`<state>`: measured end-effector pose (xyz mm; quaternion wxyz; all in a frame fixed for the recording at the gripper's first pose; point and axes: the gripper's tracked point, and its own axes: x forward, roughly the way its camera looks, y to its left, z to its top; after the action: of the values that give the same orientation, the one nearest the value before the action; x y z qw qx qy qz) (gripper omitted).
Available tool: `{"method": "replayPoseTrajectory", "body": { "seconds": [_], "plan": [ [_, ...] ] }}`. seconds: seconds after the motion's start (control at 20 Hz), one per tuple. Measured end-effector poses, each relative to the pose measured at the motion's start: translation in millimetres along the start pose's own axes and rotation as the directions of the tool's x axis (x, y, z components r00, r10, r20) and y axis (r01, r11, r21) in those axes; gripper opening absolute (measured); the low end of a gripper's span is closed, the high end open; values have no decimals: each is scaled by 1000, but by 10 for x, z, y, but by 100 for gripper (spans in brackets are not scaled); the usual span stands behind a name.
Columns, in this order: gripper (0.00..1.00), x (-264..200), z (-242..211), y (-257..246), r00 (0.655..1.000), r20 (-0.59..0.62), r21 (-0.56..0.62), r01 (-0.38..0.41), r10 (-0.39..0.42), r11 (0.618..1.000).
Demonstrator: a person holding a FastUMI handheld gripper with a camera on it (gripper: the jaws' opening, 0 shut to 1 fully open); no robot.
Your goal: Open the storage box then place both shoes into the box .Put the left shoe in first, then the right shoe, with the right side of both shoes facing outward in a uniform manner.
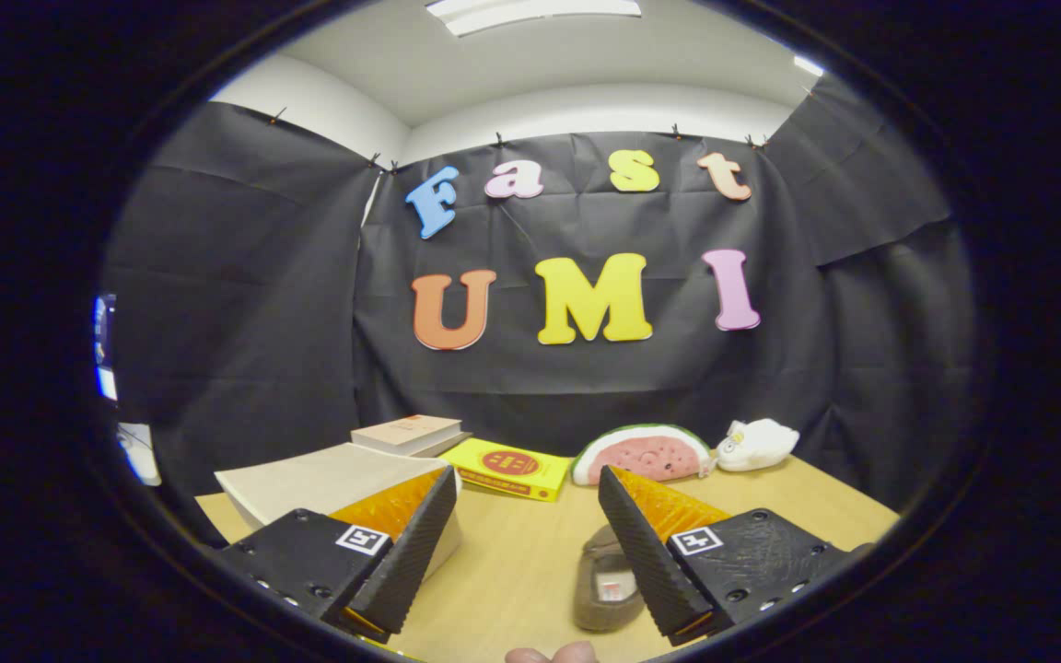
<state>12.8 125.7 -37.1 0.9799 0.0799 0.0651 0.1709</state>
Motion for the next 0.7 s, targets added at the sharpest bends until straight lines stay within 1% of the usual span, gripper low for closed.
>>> {"method": "replayPoseTrajectory", "body": {
  "seconds": [0.15, 0.3, 0.45, 0.7],
  "plan": [
    [95, 137, -158, 298, 997, -33, 53, -62, 63, 997],
    [96, 276, -344, 562, 989, -75, 125, -117, 127, 985],
    [96, 399, -520, 753, 977, -118, 194, -153, 178, 969],
    [96, 541, -744, 922, 957, -163, 311, -183, 242, 933]
  ]
}}
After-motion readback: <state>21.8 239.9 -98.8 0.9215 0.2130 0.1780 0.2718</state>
